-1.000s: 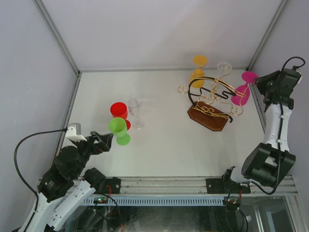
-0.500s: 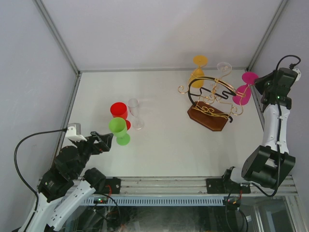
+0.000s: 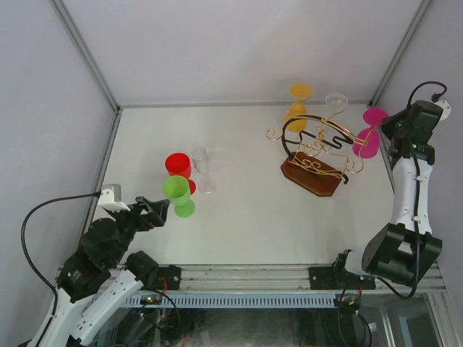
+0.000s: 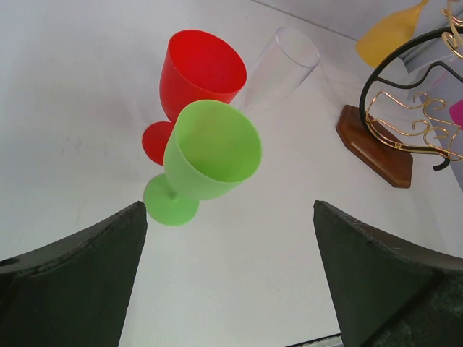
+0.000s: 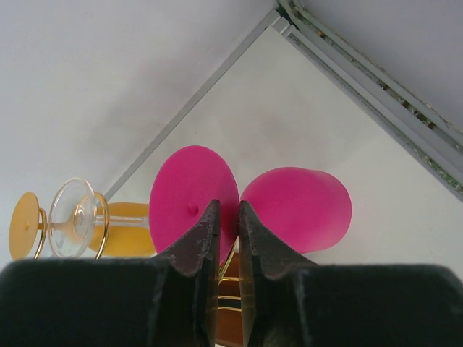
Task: Take the wine glass off the wine glass rack
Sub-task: Pick up the wine glass from the wine rack.
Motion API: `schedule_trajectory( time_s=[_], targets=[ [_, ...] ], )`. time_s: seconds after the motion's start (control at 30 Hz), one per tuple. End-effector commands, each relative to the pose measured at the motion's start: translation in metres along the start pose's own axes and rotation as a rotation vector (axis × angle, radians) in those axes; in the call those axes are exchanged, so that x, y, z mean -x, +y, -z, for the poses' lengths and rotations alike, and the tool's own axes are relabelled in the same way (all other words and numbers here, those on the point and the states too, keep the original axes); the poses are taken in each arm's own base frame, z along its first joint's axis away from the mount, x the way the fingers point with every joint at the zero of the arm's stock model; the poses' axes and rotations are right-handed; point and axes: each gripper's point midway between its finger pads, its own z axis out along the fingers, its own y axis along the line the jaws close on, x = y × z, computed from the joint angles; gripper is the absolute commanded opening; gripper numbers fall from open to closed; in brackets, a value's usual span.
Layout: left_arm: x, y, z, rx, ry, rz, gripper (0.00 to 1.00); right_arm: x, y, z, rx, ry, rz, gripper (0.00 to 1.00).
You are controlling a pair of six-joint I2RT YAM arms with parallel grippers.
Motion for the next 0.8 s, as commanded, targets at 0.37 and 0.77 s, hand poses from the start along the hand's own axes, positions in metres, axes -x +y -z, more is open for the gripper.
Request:
schedule_trajectory(
  time_s=[0.37, 0.77],
  targets=[
    [-0.002, 0.002, -0.007, 0.026, 0.004, -0.008, 1.00, 0.018, 0.003, 0.015, -0.040, -0.069, 0.080, 0.03],
    [-0.006, 0.002, -0.011, 0.034, 0.032, -0.027, 1.00, 0.016, 0.007, 0.009, -0.131, -0.077, 0.245, 0.06]
  ],
)
